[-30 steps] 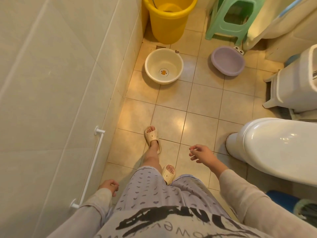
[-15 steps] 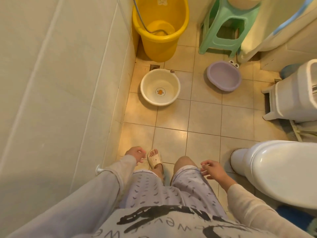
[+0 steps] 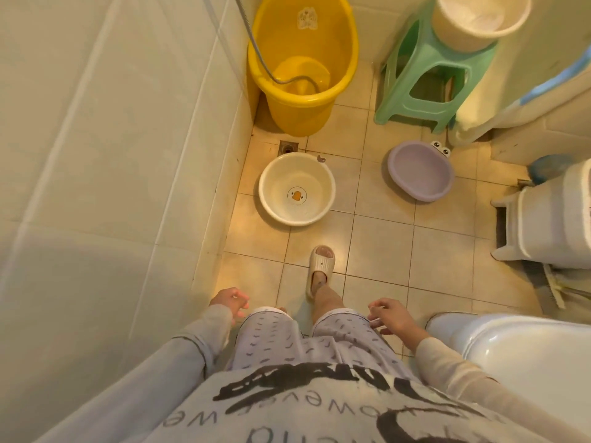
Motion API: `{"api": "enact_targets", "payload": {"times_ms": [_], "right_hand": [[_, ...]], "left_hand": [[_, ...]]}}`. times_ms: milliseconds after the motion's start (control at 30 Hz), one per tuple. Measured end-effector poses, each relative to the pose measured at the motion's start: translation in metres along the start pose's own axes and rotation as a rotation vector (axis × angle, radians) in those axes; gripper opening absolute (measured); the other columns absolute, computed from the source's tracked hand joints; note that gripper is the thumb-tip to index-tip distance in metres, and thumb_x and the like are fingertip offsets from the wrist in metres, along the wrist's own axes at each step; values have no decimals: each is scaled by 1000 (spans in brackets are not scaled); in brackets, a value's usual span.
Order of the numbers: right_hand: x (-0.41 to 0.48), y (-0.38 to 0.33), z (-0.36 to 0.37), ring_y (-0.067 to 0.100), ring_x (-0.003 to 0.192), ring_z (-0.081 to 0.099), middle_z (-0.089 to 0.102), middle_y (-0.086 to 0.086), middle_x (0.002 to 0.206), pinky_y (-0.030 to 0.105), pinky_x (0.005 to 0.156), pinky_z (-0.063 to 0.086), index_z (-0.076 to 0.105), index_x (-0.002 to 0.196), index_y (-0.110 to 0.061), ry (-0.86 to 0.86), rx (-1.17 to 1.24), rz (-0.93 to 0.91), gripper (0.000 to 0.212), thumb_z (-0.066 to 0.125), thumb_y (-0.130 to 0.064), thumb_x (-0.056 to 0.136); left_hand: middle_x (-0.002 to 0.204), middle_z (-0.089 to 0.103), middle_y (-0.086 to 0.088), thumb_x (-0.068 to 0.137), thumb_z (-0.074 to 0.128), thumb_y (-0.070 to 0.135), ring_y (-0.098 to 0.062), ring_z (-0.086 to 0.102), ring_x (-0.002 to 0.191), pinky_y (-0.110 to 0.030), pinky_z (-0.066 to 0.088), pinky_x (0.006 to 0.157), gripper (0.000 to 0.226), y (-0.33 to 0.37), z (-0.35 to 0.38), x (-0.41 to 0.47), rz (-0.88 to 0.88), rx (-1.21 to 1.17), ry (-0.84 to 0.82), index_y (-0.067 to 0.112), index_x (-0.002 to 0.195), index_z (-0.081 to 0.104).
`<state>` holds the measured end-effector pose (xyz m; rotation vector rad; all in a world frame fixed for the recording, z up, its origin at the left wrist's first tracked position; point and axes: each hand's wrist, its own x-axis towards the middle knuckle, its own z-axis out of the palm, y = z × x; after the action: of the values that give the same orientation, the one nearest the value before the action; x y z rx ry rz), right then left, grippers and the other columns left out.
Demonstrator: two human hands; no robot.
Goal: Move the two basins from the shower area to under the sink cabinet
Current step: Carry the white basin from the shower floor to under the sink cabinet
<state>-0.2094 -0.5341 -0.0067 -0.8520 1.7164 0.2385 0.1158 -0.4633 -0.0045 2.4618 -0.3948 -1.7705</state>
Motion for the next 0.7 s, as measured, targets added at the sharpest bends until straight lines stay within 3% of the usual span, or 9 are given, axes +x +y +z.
{"api": "enact_targets", "payload": {"times_ms": [200, 333, 467, 700], "right_hand": [[33, -89, -49, 18, 66, 57, 63, 14, 90, 25, 57, 43, 61, 102, -5, -58, -40, -147, 18, 46, -8, 91], [50, -122, -72, 21, 70, 58, 63, 15, 92, 26, 58, 42, 60, 102, -5, -85, -100, -160, 17, 47, -7, 91], [63, -134, -84, 24, 76, 59, 64, 15, 93, 26, 59, 42, 60, 108, -2, -100, -146, -137, 22, 47, -9, 92], [85, -146, -92, 24, 77, 58, 63, 16, 95, 27, 59, 42, 59, 113, 1, -95, -163, -98, 27, 44, -7, 92]], "left_hand": [[89, 59, -14, 92, 46, 7, -19, 50, 58, -23, 33, 54, 13, -1, 8, 18, -162, -77, 14, 9, 82, 54], [71, 56, -7, 93, 43, 3, -21, 48, 57, -23, 32, 54, 12, 15, 17, 19, -182, -172, 33, 7, 87, 52], [79, 58, -10, 91, 43, 2, -20, 48, 56, -22, 32, 53, 16, 44, 17, 22, -165, -175, 37, 10, 81, 52], [85, 54, -12, 90, 43, 0, -16, 45, 55, -21, 36, 43, 12, 108, 7, 45, -92, -109, 19, 7, 95, 52]]}}
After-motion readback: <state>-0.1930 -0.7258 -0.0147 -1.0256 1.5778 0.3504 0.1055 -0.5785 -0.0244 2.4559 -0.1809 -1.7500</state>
